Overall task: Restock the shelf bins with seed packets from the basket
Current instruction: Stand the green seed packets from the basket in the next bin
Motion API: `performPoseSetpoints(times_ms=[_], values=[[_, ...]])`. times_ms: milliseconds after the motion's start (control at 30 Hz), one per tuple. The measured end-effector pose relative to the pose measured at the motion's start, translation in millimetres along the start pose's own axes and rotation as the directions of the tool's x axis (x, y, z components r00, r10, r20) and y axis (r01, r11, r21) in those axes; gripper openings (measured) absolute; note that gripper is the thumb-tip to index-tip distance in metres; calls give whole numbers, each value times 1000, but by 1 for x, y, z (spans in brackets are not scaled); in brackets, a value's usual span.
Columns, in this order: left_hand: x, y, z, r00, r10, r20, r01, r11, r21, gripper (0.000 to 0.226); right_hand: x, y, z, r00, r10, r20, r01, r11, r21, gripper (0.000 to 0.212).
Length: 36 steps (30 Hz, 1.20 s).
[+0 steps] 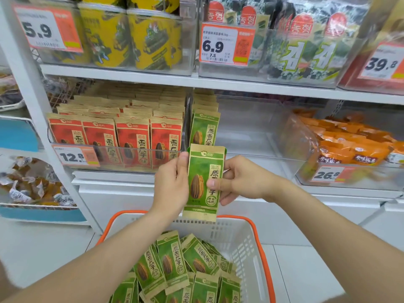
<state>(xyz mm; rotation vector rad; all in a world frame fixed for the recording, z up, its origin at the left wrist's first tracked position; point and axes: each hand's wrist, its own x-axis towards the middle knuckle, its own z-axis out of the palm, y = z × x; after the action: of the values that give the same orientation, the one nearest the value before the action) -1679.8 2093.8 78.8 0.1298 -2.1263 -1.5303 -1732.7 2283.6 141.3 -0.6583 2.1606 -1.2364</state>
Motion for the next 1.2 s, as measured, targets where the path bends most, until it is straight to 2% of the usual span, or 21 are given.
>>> performPoseSetpoints(times_ms=[67,167,367,600,733,767,833,867,933,1000,1100,1167,1200], values=[[4,2,-1,998,14,-56,-13,1000,20,60,2,-2,5,999,-30,-42,31,999,13,23],[4,9,0,992,-67,-111,68,998,5,71,3,-6,9,997,-20,-74,24,998,55,25],[9,12,0,983,75,-167,-49,987,152,55,4,-14,16,995,-41,-92,44,998,36,20],[22,16,-5,979,73,-188,-55,993,100,56,7,-15,23,992,-14,-127,34,988,154,28],[25,22,-3,968,123,-218,-98,988,120,50,12,-14,23,969,-115,-217,152,975,160,22],[26,24,-2,966,144,-216,-119,985,122,48,14,-14,20,942,-185,-281,223,969,107,21],[27,26,0,963,180,-202,-154,978,138,40,19,-14,11,804,-364,-471,333,931,-151,21],[27,25,0,960,199,-196,-170,974,152,34,22,-14,6,707,-438,-556,351,899,-263,21],[29,21,0,951,249,-183,-213,957,196,19,26,-15,-7,528,-516,-674,350,856,-381,22],[32,13,-1,946,290,-146,-243,930,276,21,30,-15,-19,438,-553,-708,315,833,-455,19],[35,5,-4,959,270,-89,-221,904,366,33,38,-16,-30,440,-541,-717,300,841,-450,16],[36,2,-6,968,243,-56,-199,889,413,36,48,-15,-35,485,-512,-708,285,859,-426,13],[36,0,-7,971,234,-44,-193,881,431,37,54,-14,-37,531,-502,-682,251,862,-440,12]])
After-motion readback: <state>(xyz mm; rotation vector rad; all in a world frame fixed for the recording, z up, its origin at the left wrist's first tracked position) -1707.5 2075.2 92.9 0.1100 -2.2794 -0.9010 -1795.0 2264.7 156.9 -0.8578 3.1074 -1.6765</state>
